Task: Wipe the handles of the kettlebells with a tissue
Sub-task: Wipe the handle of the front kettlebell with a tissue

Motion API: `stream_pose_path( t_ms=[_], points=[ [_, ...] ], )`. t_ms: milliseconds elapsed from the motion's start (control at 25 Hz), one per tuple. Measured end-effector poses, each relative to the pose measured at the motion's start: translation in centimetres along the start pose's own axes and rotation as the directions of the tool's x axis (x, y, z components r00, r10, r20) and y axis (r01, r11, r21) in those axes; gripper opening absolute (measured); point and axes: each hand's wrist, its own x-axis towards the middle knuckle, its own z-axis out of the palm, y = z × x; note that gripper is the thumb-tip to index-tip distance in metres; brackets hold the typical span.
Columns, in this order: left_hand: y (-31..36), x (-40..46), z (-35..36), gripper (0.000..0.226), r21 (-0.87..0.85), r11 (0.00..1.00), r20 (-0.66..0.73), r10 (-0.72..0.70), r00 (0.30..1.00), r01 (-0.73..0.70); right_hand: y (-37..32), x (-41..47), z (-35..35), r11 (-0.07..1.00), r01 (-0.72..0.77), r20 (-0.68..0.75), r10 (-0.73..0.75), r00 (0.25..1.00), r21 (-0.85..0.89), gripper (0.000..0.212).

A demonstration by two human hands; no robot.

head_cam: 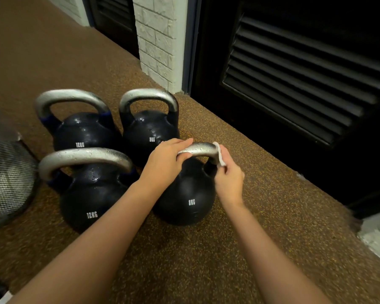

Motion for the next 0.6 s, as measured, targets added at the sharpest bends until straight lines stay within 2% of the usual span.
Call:
stream_pose_path(
  t_ms=[160, 320, 360, 520, 600],
  points=[
    [0.0, -0.1, 0.0, 0.040, -0.004, 1.000, -0.015, 0.009, 1.000, -0.009, 1.4, -1.3, 1.4, 0.985, -0.165, -0.018, 0.166, 0.986, 0.054, 0.057],
    [0.1, -0.1, -0.1, 0.040, 0.000, 1.000, -0.018, 0.004, 1.000, -0.004, 0.2, -1.8, 1.2, 0.999, 0.048, -0.048, -0.047, 0.998, 0.018, 0.059],
    [0.1, -0.1, -0.1, 0.041, 0.000, 1.000, -0.015, 0.000, 1.000, 0.000, 0.5, -2.3, 1.4, 0.999, 0.050, -0.053, -0.049, 0.997, 0.013, 0.061],
    [0.1, -0.2, 0.0, 0.040, -0.014, 1.000, -0.012, 0.006, 1.000, -0.006, 0.8, -1.7, 2.5, 0.984, -0.163, -0.072, 0.168, 0.983, 0.066, 0.057],
    [0.1, -0.1, 0.0, 0.040, -0.023, 1.000, -0.017, 0.010, 1.000, -0.010, 0.0, -1.3, 2.3, 0.994, -0.096, -0.086, 0.100, 0.991, 0.053, 0.057]
  ],
)
